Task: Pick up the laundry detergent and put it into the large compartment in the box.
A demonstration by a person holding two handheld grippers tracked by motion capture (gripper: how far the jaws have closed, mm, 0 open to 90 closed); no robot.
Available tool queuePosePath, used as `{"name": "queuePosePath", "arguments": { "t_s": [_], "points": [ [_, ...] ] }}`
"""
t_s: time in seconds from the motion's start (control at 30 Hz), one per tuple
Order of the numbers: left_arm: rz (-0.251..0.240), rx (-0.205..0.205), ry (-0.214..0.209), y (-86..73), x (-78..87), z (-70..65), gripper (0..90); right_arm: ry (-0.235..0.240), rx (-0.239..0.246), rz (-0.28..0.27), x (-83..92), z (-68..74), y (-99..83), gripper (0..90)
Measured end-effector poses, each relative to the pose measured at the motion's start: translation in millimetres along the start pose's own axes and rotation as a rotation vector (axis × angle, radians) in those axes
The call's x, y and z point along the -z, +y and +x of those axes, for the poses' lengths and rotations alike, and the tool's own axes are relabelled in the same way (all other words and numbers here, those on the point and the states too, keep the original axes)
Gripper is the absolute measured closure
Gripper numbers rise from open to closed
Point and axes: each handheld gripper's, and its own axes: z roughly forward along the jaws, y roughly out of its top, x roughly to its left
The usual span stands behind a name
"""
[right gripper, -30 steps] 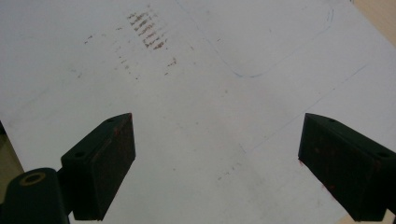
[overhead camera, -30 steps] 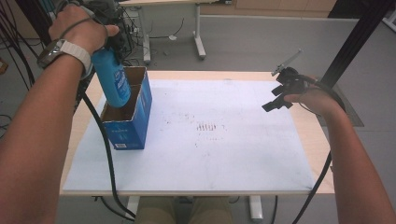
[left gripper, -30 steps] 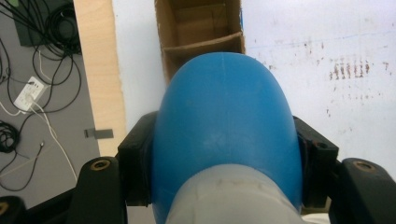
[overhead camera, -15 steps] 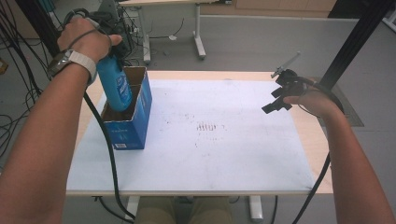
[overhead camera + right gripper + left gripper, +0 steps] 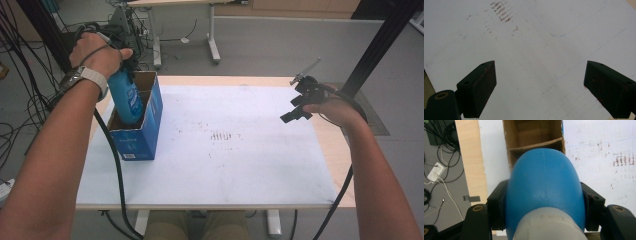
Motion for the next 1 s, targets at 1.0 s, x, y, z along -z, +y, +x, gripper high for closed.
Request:
{"name": "queuePosePath", "arguments": {
  "t_s": [1.0],
  "points": [
    [0.029, -0.033, 0.001, 5.8, -55.2, -1.4, 37.4, 0.011, -0.015, 0.021, -9.2, -2.5, -0.3, 11.2]
  ]
}}
